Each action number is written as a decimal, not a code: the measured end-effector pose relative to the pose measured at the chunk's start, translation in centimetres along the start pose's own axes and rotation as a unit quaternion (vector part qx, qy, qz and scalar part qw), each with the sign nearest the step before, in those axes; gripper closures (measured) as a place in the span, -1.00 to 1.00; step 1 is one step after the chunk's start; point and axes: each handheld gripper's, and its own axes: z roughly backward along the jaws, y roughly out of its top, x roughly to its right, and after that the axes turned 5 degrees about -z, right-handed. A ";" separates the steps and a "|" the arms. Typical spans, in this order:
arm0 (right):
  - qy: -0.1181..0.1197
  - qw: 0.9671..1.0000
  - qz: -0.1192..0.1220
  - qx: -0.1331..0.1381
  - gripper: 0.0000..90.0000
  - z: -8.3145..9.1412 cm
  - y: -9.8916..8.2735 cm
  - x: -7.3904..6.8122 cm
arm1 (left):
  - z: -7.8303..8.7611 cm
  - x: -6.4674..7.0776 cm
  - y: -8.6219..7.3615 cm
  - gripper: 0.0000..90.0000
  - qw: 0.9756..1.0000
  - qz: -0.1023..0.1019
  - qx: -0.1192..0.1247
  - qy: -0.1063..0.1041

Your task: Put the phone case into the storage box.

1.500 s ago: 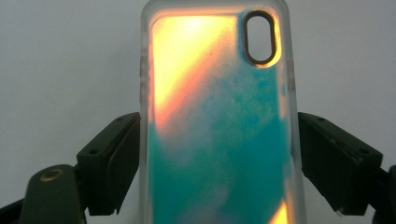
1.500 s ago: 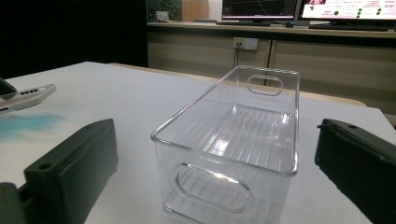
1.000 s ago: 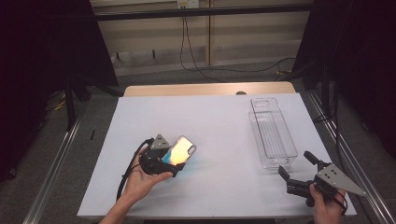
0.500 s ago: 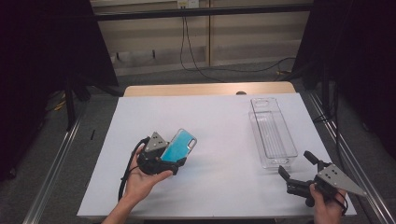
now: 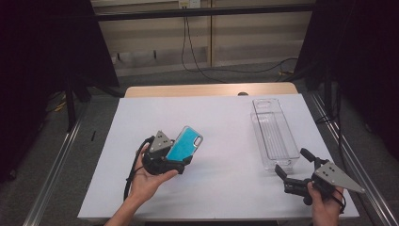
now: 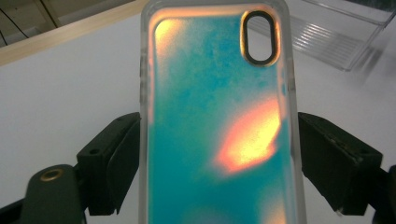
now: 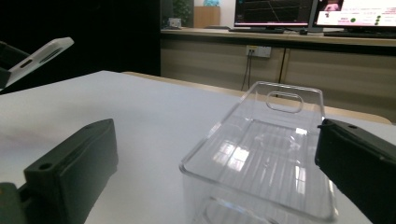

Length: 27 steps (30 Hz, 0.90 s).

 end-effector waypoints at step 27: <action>0.057 0.997 -0.007 -0.055 -1.00 -6.8 2.6 -4.3 | -4.4 1.5 1.8 -0.61 0.999 -0.037 -0.004 0.006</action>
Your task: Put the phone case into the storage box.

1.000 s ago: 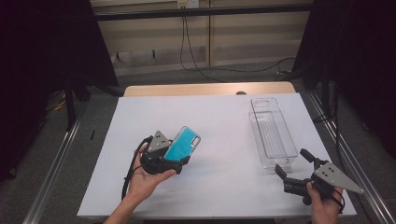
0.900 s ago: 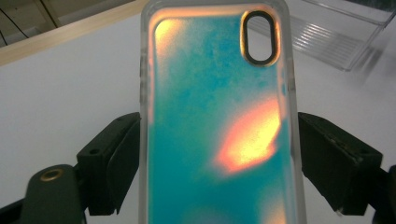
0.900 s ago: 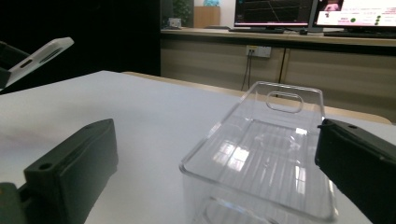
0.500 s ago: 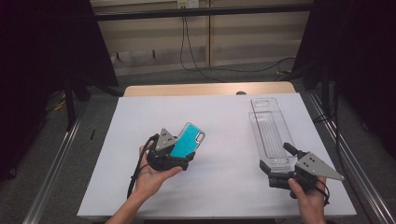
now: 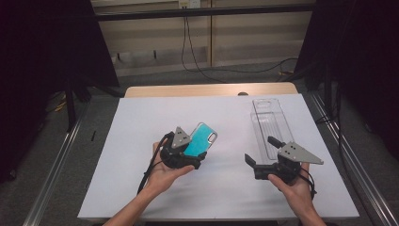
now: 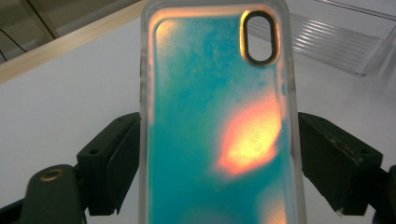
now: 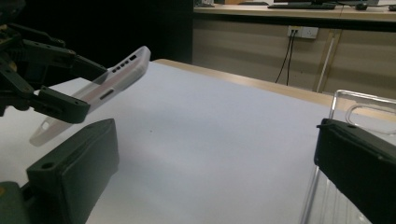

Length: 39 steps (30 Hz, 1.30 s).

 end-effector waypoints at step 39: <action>0.043 0.997 -0.015 -0.069 -0.77 -4.5 0.5 -2.5 | -0.5 2.4 -1.9 -0.62 0.999 -0.020 0.000 0.045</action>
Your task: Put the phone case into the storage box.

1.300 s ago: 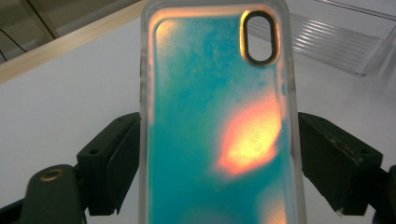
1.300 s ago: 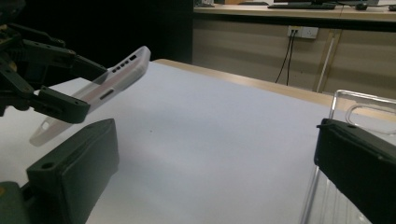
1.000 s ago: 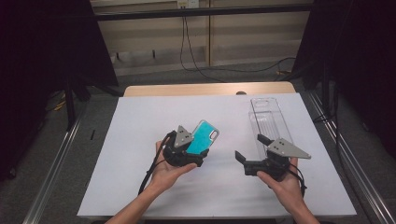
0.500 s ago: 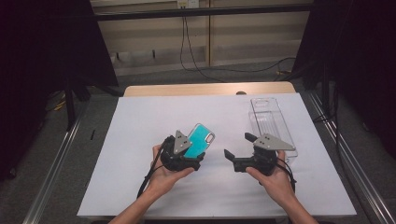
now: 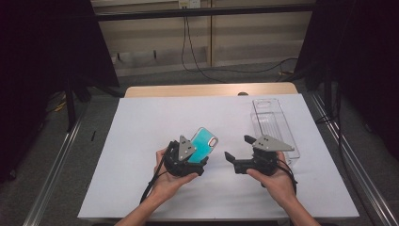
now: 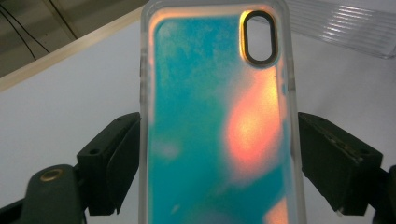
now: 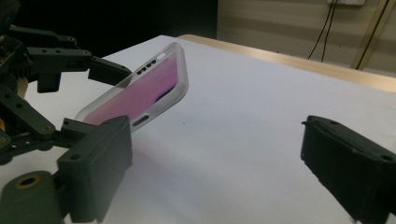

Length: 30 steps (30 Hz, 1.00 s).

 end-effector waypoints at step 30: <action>-0.005 0.990 -0.082 -0.114 -0.33 -2.2 2.0 -1.3 | -0.6 1.4 0.5 -0.62 1.000 -0.012 0.010 0.018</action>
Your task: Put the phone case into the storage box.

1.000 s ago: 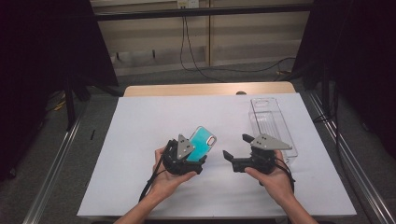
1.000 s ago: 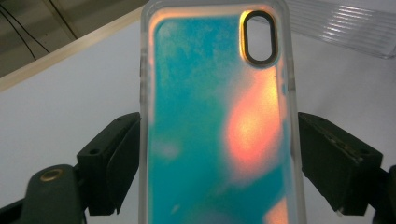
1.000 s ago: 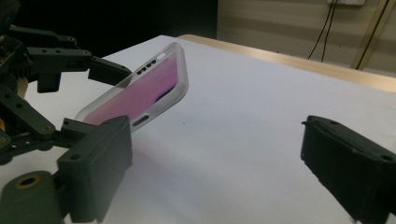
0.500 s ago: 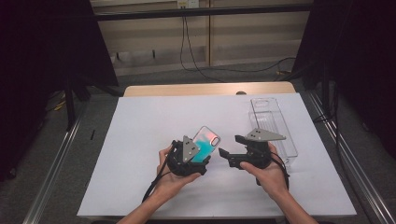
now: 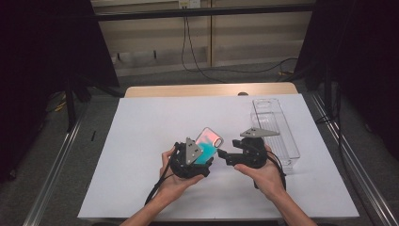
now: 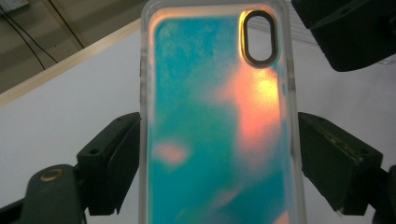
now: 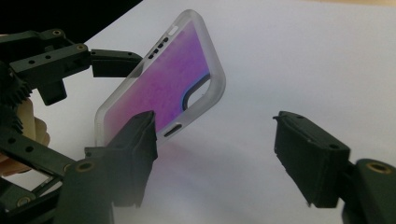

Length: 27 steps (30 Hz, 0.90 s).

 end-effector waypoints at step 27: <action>0.046 0.995 -0.076 -0.040 0.39 -1.0 1.7 0.6 | -0.2 0.1 0.0 -0.62 1.000 0.001 0.006 0.018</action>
